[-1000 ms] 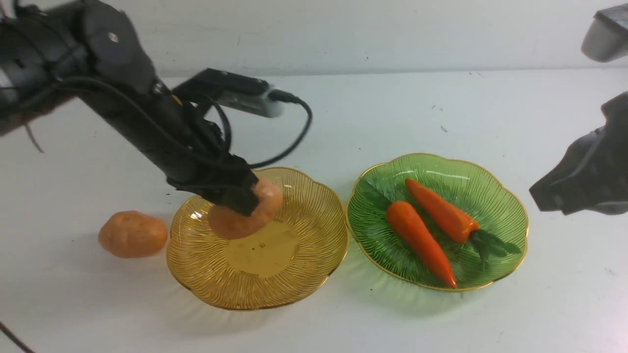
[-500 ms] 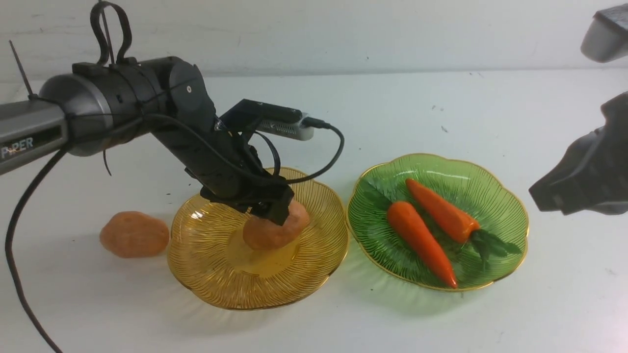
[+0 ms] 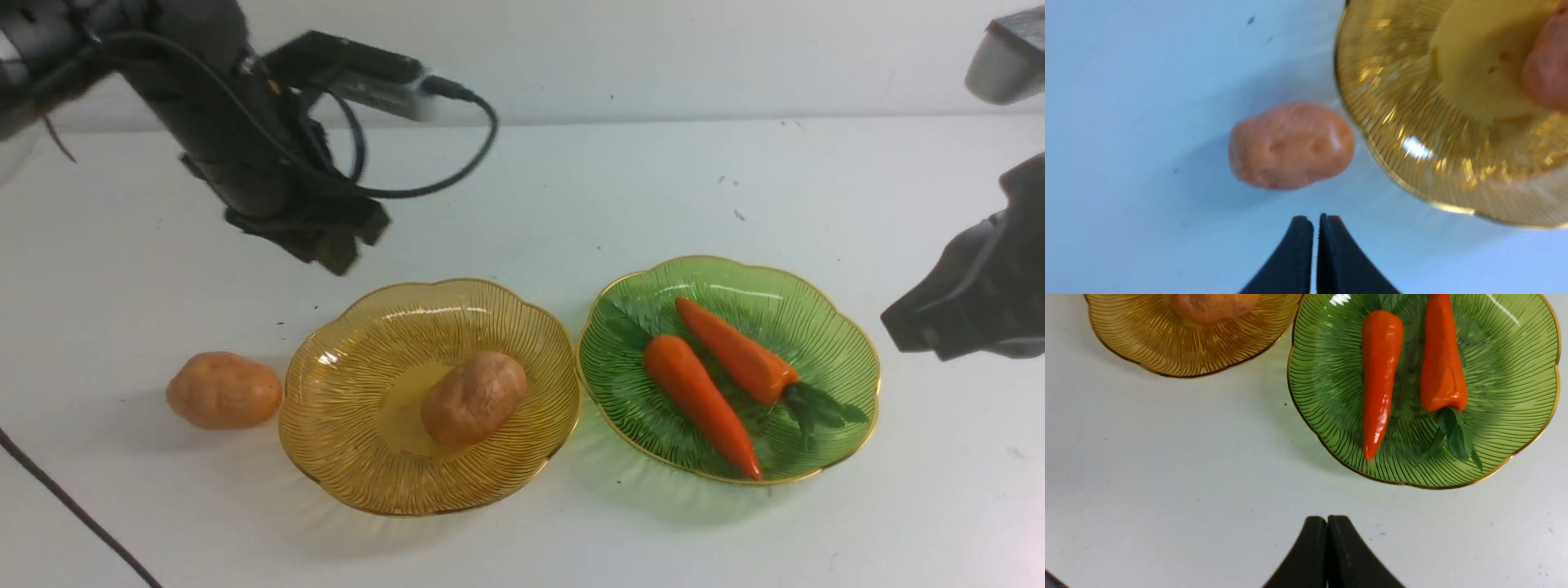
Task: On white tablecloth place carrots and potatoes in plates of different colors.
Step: 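Put the potatoes from the left side into the left plate with the left gripper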
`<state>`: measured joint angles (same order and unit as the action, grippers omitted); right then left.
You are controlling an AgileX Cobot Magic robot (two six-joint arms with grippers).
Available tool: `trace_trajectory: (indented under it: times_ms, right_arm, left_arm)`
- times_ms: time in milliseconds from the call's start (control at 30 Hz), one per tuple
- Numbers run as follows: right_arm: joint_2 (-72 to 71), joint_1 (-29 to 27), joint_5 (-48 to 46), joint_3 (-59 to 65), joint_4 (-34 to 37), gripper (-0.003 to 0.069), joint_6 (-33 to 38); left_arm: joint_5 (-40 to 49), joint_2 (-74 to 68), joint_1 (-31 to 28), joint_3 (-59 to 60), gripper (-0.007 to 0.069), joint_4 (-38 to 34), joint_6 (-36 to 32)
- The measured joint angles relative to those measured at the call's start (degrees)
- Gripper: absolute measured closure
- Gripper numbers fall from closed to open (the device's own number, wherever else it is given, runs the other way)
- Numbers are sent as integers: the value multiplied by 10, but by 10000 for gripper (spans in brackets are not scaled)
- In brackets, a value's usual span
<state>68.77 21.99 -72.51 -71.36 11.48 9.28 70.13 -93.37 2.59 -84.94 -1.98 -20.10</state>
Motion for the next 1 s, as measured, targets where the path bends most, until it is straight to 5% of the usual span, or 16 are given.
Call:
trace_trajectory:
  times_ms: [200,733,1000]
  right_arm:
    - [0,0,1,2,1,674,6]
    - [0,0,4,2,7,674,11]
    - [0,0,10,2,8,674,11]
  left_arm:
    - [3,-18,-60,66,600,-51,-42]
    - [-133,-112,-60,66,196,-66,-262]
    - [-156,-127,-60,65,151,-44,-344]
